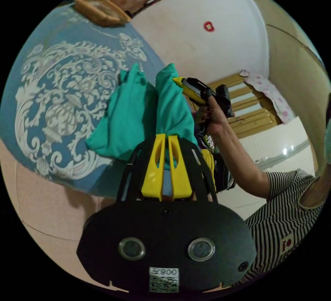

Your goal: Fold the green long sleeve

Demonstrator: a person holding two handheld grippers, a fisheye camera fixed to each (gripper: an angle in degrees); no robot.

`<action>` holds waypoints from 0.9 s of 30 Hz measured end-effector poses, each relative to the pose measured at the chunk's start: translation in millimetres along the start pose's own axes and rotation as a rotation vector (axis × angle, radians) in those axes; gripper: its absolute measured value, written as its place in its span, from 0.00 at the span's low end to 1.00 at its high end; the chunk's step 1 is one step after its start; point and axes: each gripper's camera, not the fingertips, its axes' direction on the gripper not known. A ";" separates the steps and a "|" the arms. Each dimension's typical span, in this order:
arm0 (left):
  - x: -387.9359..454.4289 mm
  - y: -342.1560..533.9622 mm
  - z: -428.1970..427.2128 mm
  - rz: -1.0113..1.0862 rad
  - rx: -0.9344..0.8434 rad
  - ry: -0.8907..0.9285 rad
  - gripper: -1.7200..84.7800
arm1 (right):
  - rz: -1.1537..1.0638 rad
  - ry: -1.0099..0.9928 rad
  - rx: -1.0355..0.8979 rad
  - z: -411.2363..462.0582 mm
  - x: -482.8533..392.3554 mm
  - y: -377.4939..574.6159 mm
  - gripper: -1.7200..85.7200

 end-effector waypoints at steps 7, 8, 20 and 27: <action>-36.5 -10.6 -91.5 -0.221 0.070 0.152 0.03 | -0.006 0.091 -0.122 86.9 -52.0 -30.9 0.04; -39.7 -12.1 -104.4 -0.247 0.080 0.170 0.03 | -0.004 0.097 -0.129 92.8 -55.1 -32.8 0.04; -37.1 -18.7 -214.6 -0.363 0.127 0.247 0.03 | 0.009 0.175 -0.236 182.8 -104.2 -53.8 0.04; -3.8 -3.0 -266.4 -0.344 0.160 0.180 0.02 | -0.127 0.071 -0.211 190.5 -147.6 -53.6 0.03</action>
